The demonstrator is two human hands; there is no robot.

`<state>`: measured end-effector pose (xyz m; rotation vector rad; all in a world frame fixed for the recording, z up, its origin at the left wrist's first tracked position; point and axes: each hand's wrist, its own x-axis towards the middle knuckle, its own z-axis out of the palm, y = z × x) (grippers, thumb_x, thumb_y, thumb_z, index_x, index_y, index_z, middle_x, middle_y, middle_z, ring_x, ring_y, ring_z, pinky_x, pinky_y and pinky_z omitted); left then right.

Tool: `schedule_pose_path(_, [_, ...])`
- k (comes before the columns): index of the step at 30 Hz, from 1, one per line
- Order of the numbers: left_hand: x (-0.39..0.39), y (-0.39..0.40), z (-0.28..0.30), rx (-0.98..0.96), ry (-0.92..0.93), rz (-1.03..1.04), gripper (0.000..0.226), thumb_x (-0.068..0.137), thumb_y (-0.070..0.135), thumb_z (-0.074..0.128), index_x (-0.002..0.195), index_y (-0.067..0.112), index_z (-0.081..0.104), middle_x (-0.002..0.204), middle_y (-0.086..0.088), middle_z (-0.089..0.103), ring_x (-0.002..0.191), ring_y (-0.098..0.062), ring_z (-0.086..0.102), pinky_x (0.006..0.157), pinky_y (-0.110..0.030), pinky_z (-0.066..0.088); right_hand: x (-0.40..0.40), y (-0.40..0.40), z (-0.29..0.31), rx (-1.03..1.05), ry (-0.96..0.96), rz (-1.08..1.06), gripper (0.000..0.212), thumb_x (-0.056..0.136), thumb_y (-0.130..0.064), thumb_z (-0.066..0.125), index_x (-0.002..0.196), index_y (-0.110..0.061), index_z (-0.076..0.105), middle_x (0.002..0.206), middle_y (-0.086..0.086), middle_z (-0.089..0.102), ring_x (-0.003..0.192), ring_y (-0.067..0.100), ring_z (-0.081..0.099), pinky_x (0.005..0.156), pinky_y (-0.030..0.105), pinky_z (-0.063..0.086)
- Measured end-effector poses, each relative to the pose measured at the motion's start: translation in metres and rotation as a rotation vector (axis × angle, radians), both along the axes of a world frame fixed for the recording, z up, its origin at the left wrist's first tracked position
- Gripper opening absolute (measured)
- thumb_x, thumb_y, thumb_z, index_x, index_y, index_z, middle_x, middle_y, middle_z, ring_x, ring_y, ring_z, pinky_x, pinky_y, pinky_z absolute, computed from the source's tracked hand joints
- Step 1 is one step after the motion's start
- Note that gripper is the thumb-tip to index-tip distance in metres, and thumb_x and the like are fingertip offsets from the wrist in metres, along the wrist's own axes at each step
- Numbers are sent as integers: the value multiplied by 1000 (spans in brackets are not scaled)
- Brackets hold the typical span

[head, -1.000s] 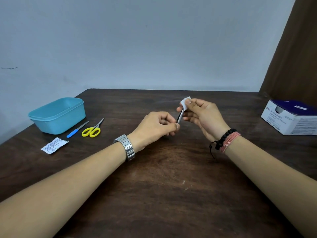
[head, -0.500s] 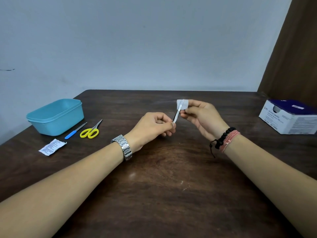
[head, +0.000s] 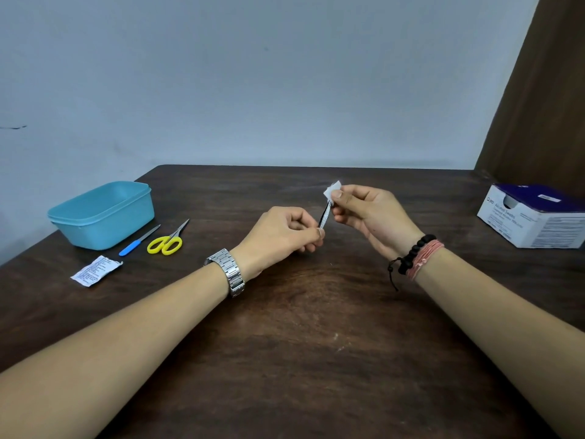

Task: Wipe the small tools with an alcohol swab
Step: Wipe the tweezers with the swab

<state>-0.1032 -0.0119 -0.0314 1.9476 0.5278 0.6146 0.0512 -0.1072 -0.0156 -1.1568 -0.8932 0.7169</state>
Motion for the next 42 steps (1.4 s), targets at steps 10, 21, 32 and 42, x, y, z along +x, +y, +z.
schedule_pose_path(10, [2, 1, -2, 18, 9, 4, 11, 87, 17, 71, 83, 8, 69, 78, -8, 75, 70, -13, 69, 65, -22, 51, -2, 0, 1, -30, -46, -57, 7, 91, -11, 66, 93, -5, 69, 77, 1, 64, 65, 6, 58, 61, 18, 51])
schedule_pose_path(21, [0, 4, -2, -14, -32, 21, 8, 88, 11, 69, 85, 4, 68, 77, -9, 74, 68, -14, 68, 62, -19, 50, -6, 3, -12, -166, -177, 37, 9, 91, -18, 67, 95, -14, 75, 78, -4, 70, 71, 8, 60, 65, 23, 50])
schedule_pose_path(32, [2, 5, -4, -4, -52, -3, 6, 88, 14, 71, 83, 10, 69, 80, -11, 75, 69, -13, 68, 65, -22, 52, -3, 4, -6, -13, -89, -85, 10, 89, -14, 69, 97, -9, 73, 79, -2, 68, 70, 7, 59, 60, 19, 48])
schedule_pose_path(42, [0, 6, -1, -14, -74, 0, 5, 89, 11, 70, 85, 7, 72, 81, -10, 76, 70, -13, 68, 65, -21, 52, -7, 6, -12, -74, -153, -65, 13, 88, -14, 70, 100, -9, 74, 80, -2, 69, 74, 9, 60, 63, 20, 49])
